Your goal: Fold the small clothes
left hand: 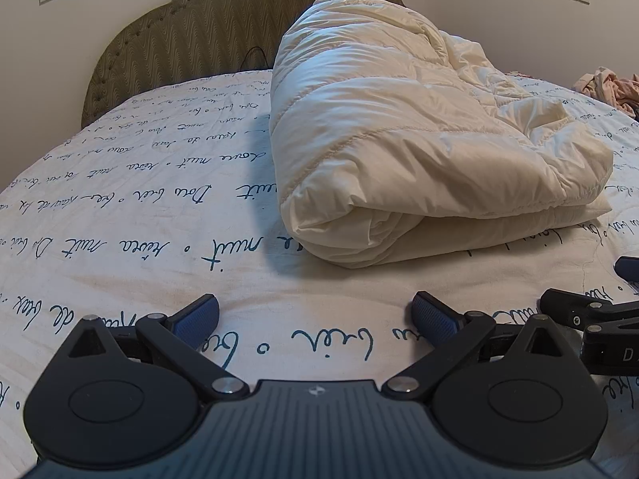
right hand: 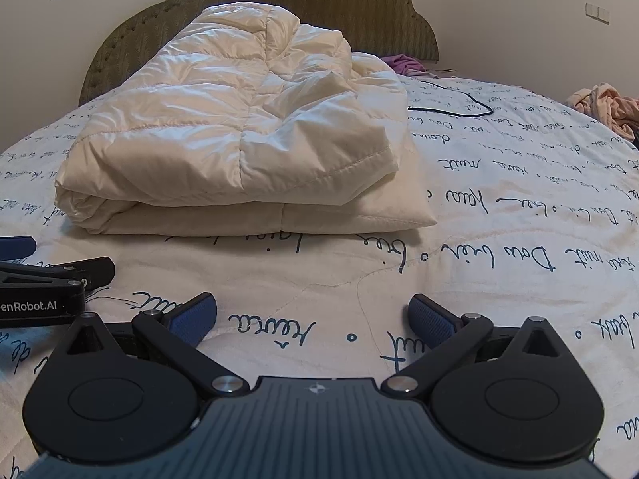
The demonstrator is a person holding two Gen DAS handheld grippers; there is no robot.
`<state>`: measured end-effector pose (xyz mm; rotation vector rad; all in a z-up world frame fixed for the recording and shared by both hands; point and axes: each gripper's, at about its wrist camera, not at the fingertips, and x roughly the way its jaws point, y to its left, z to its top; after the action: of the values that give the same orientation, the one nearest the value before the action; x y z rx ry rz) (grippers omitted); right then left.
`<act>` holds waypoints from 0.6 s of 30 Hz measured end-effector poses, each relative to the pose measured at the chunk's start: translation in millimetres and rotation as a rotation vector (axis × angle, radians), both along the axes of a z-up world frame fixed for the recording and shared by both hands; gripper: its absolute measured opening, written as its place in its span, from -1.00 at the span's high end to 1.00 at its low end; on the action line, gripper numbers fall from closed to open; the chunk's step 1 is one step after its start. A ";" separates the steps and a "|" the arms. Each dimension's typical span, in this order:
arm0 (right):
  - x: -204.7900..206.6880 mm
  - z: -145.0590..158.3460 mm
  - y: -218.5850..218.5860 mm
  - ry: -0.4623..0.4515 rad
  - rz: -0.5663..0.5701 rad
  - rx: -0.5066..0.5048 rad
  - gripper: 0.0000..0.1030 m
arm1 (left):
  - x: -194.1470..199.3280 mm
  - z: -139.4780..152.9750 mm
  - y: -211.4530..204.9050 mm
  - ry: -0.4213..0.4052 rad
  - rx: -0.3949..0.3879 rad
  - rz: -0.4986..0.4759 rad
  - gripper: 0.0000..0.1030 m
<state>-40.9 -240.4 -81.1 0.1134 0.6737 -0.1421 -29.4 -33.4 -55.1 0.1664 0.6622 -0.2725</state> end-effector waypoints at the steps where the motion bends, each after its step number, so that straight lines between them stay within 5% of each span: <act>1: 0.0 -0.1 0.0 -0.001 0.001 0.001 -1.00 | 0.0 0.0 0.0 0.000 0.000 0.000 -1.00; 18: 0.9 -0.5 -0.8 -0.001 0.004 0.008 -1.00 | 0.0 0.0 0.0 0.000 0.000 0.000 -1.00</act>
<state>-40.1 -241.3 -81.6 0.1203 0.6731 -0.1358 -29.5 -33.4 -55.0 0.1664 0.6622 -0.2727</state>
